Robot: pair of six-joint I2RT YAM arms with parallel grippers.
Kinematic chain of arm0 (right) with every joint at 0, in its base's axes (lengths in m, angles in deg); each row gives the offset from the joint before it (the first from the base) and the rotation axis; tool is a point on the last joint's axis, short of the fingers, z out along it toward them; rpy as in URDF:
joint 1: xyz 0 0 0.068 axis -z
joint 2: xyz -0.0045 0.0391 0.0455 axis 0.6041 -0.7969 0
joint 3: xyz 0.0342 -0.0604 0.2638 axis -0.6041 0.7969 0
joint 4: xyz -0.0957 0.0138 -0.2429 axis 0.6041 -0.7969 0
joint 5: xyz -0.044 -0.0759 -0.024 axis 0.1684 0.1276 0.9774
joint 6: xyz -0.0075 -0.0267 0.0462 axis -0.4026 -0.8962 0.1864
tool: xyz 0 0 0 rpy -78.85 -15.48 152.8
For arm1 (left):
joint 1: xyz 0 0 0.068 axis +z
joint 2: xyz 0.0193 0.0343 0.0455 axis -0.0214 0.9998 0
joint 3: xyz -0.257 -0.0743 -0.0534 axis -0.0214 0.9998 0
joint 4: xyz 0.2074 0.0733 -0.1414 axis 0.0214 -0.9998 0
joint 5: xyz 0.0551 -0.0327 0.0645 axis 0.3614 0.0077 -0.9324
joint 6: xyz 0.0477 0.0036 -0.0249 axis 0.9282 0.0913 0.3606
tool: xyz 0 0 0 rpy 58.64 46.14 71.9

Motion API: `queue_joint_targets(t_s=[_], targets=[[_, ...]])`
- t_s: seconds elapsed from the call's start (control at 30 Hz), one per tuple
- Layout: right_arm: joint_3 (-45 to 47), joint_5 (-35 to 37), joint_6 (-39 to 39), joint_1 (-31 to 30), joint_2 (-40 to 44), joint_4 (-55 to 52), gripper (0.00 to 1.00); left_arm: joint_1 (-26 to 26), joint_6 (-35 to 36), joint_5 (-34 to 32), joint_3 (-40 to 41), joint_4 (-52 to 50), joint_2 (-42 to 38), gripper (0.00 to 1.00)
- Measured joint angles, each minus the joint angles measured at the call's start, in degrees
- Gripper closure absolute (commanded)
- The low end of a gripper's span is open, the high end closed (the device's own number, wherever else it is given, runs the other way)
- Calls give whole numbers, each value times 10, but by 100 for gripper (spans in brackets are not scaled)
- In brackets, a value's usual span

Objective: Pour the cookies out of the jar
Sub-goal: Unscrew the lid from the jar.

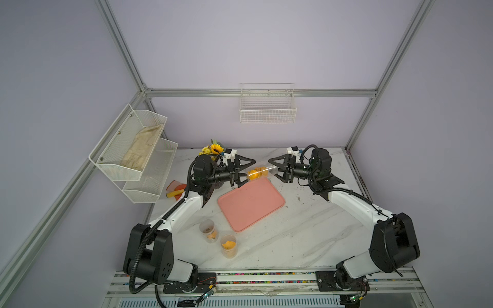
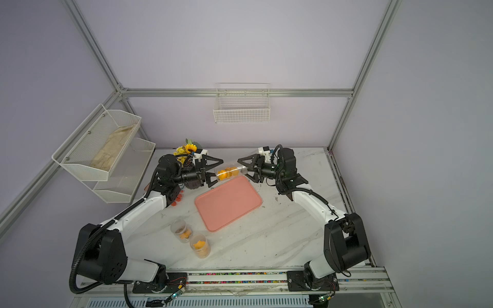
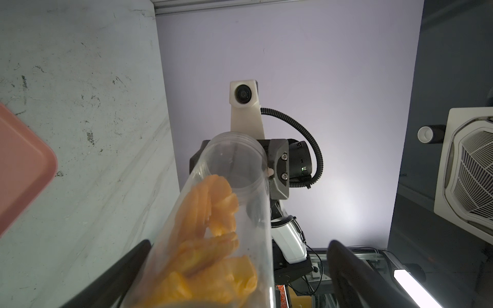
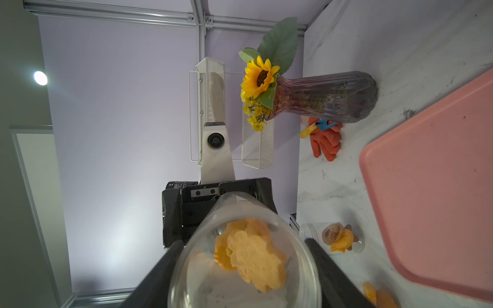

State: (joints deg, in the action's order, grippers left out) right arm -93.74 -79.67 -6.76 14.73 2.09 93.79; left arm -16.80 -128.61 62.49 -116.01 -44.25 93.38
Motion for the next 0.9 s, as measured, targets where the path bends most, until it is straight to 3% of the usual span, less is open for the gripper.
queue_joint_targets(t_s=[0.43, 0.67, 0.8, 0.9], targets=[[36, 84, 16, -25, 23, 42, 36, -14, -26, -76, 11, -12, 0, 32], [38, 86, 23, -25, 25, 47, 36, -14, -28, -76, 11, -7, 0, 36], [38, 81, 22, -25, 25, 47, 30, -10, -26, -70, 11, -5, 0, 37], [31, 73, 3, -26, 24, 27, 14, -4, -19, -56, 11, -5, 0, 37]])
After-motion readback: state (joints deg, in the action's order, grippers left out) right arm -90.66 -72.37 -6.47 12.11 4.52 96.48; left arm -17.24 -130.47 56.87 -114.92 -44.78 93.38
